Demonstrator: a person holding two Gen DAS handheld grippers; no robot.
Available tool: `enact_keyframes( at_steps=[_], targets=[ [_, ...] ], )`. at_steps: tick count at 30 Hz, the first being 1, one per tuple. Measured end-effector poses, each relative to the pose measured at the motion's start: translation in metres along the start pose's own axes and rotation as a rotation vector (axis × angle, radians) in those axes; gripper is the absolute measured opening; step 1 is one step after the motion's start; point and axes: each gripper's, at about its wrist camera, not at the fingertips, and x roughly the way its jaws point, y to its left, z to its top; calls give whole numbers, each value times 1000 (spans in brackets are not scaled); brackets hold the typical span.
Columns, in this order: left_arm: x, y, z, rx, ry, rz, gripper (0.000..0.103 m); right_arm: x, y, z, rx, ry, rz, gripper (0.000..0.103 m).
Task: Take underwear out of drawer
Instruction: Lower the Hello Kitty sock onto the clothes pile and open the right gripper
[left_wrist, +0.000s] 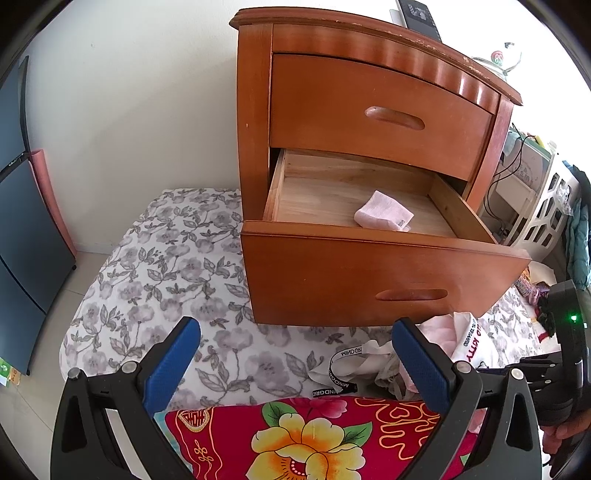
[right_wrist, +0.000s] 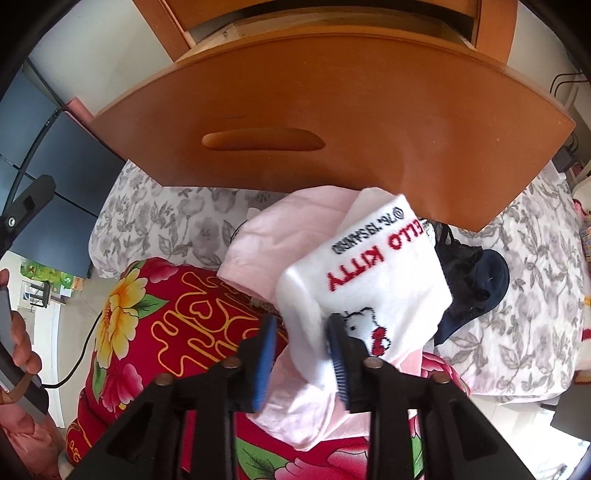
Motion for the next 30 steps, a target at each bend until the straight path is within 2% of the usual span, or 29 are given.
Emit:
enact_keyframes(
  at_steps=[3, 6, 16, 26, 30],
  targets=[
    [0, 0, 0, 0, 0, 0, 103, -3, 3, 0, -7, -7, -15, 40],
    [0, 0, 0, 0, 0, 0, 103, -7, 5, -1, -7, -12, -23, 48],
    [0, 0, 0, 0, -3, 0, 103, -24, -1, 2, 14, -46, -86, 61],
    [1, 1, -1, -2, -4, 2, 103, -32, -18, 3, 62, -87, -133, 103],
    [1, 1, -1, -3, -3, 3, 103, -33, -15, 4, 51, -96, -130, 103]
  ],
)
